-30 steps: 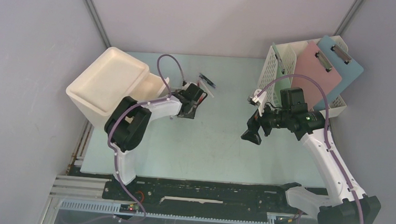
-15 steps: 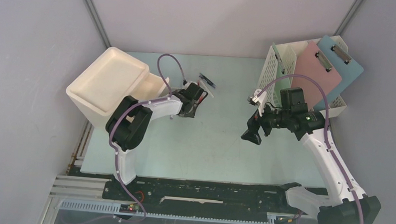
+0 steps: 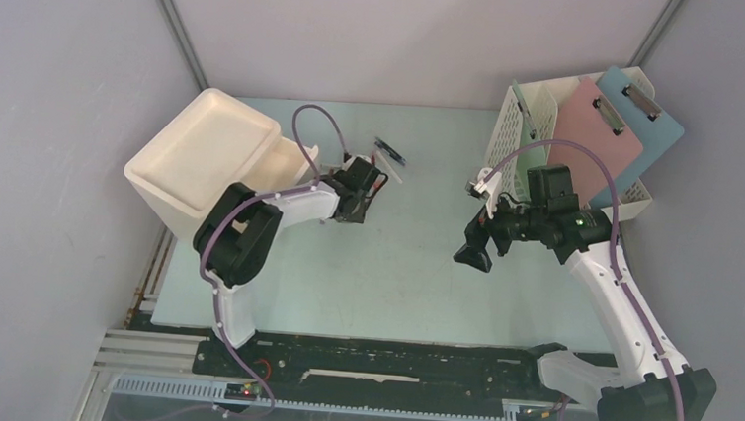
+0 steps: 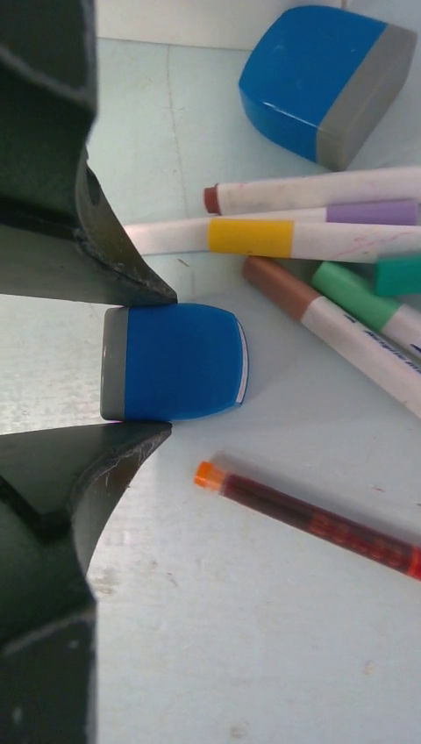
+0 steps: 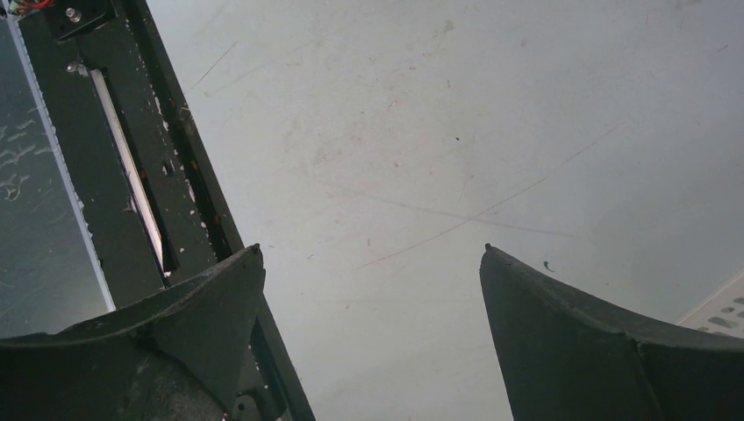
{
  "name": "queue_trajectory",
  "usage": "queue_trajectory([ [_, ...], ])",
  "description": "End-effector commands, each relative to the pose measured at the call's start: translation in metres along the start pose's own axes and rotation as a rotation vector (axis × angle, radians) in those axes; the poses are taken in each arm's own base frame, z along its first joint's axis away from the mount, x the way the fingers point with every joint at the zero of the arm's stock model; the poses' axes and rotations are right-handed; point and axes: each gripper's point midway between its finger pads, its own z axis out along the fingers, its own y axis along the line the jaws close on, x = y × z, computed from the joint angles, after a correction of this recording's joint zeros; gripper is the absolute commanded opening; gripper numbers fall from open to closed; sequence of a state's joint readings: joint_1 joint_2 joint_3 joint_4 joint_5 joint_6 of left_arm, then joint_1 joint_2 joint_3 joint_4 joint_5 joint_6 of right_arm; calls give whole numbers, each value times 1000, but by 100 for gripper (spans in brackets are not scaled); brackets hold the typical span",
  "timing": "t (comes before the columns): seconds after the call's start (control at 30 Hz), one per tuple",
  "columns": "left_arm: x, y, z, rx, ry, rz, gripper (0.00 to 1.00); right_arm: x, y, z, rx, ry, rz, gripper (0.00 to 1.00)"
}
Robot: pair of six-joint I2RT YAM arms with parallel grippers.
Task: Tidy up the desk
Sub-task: Pick up the stationery from the center of the board.
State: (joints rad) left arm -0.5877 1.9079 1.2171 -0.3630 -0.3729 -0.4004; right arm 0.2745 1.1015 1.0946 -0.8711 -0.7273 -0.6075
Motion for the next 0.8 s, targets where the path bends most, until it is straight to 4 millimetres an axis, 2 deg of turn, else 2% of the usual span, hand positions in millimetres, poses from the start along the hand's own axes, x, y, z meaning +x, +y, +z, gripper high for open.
queue_trajectory([
  [0.0, -24, -8, -34, 65, -107, 0, 13, -9, 2, -3, -3, -28, -37, 100],
  [0.33, -47, -27, -103, 171, -287, 76, 4, -9, 2, -4, -4, -29, -38, 100],
  [0.43, -53, -26, -127, 214, -349, 82, 2, -9, 2, -4, -5, -30, -38, 100],
  [0.53, -61, -18, -150, 232, -409, 79, 1, -9, 2, -4, -5, -30, -39, 100],
  [0.77, -79, 17, -203, 203, -561, 60, 0, -8, 2, -2, -11, -26, -34, 100],
])
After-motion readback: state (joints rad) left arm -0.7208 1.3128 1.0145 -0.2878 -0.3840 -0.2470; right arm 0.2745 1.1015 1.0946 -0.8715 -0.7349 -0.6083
